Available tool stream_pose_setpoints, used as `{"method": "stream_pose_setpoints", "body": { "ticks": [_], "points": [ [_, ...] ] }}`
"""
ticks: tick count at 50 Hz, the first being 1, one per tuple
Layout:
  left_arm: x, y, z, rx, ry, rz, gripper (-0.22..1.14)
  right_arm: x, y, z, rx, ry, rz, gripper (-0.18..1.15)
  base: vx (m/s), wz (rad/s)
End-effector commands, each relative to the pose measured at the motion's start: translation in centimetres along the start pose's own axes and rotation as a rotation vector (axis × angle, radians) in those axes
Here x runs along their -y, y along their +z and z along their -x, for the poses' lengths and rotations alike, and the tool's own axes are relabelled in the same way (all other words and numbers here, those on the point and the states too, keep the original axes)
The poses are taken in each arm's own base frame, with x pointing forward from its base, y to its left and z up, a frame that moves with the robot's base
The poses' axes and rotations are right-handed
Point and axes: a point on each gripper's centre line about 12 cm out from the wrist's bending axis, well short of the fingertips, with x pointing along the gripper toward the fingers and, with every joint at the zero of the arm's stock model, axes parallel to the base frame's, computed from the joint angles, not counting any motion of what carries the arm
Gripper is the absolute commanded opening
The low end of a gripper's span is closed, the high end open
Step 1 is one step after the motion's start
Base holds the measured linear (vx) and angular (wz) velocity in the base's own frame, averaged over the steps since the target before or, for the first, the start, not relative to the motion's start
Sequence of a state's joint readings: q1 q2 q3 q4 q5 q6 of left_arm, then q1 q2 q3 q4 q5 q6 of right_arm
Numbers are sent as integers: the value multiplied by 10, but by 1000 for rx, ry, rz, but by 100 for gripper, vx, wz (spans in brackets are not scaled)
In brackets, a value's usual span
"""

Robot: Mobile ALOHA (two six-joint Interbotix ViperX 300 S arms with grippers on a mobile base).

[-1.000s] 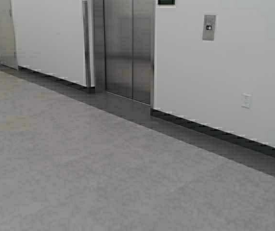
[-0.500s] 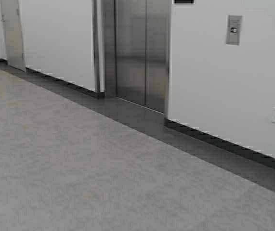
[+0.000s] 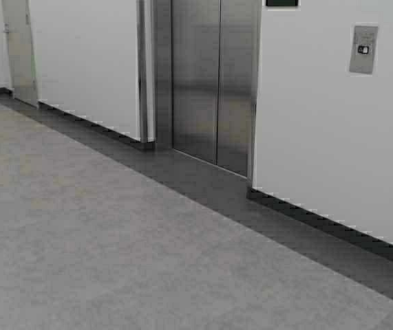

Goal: Navigate to elevator, push the call button, then enter the elevator

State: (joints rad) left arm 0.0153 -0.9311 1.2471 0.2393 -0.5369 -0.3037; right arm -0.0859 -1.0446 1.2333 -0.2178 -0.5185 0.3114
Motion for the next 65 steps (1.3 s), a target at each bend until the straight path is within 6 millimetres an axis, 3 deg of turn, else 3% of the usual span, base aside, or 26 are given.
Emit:
{"method": "stream_pose_setpoints", "body": {
  "ticks": [1,21,43,65],
  "points": [
    [0,7,-3,21,-3,-2,3,0,2,1,0,-3,9,5,59,-3],
    [1,7,-2,23,-3,-1,3,4,-8,0,-110,-41,13,5,59,2],
    [1,11,-1,38,-4,2,3,9,-17,-15,-230,-72,15,5,53,-8],
    [-1,-6,11,-44,23,-6,3,6,-29,-33,-288,-46,7,5,50,-21]
  ]
}}
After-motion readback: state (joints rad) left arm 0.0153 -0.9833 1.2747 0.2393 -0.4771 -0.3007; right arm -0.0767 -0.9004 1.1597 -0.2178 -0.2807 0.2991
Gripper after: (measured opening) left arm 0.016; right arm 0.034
